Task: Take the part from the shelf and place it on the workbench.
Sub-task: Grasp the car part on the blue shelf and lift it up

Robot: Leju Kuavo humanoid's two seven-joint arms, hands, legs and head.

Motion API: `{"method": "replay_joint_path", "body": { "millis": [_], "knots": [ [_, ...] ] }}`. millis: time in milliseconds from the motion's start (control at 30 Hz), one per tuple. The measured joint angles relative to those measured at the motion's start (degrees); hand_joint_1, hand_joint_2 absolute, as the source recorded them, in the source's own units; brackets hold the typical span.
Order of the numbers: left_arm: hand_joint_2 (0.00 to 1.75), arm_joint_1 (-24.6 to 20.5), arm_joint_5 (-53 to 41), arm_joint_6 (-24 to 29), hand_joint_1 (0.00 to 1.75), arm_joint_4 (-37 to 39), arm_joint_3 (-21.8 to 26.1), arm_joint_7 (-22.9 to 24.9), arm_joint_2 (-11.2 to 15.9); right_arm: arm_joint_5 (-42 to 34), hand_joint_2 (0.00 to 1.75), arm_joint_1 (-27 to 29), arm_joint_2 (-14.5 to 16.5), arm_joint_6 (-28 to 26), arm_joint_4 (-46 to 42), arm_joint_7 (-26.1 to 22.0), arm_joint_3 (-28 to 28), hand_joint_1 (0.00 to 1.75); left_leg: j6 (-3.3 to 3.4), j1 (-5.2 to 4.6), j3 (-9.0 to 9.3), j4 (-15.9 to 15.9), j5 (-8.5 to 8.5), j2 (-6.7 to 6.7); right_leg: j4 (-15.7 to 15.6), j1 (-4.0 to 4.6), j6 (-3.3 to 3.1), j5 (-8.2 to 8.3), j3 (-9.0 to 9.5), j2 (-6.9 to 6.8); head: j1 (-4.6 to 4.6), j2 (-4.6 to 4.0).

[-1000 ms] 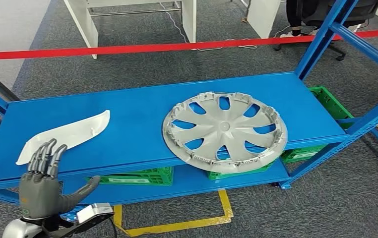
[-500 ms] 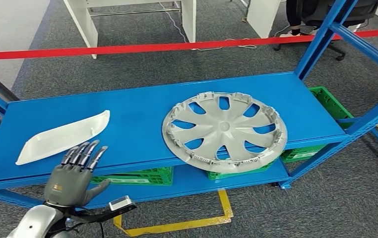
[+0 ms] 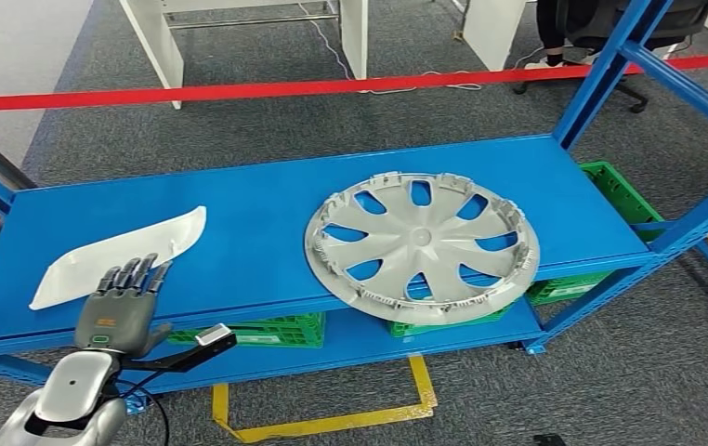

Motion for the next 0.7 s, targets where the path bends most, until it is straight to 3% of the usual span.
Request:
{"method": "replay_joint_path", "body": {
  "millis": [300, 700],
  "knots": [
    [1.75, -0.6, 0.1, 3.3, 0.0, 0.5, 1.7, 0.2, -1.4, -0.4, 1.75, -0.1, 0.0, -0.1, 0.0, 0.3, 0.7, 0.0, 0.0, 0.0, -0.02, 0.0, 0.0, 0.0, 0.0, 0.0, 0.0, 0.01, -0.02, -0.01, -0.01, 0.0],
    [1.75, -0.5, 1.0, 2.6, 0.0, 0.1, 2.7, -1.9, -2.0, -0.7, 1.75, -0.1, 0.0, 0.0, 0.0, 0.3, 1.0, 0.0, 0.0, 0.01, -0.05, 0.0, 0.0, 0.0, 0.0, 0.0, 0.0, 0.0, -0.04, -0.01, 0.01, 0.0]
  ]
}}
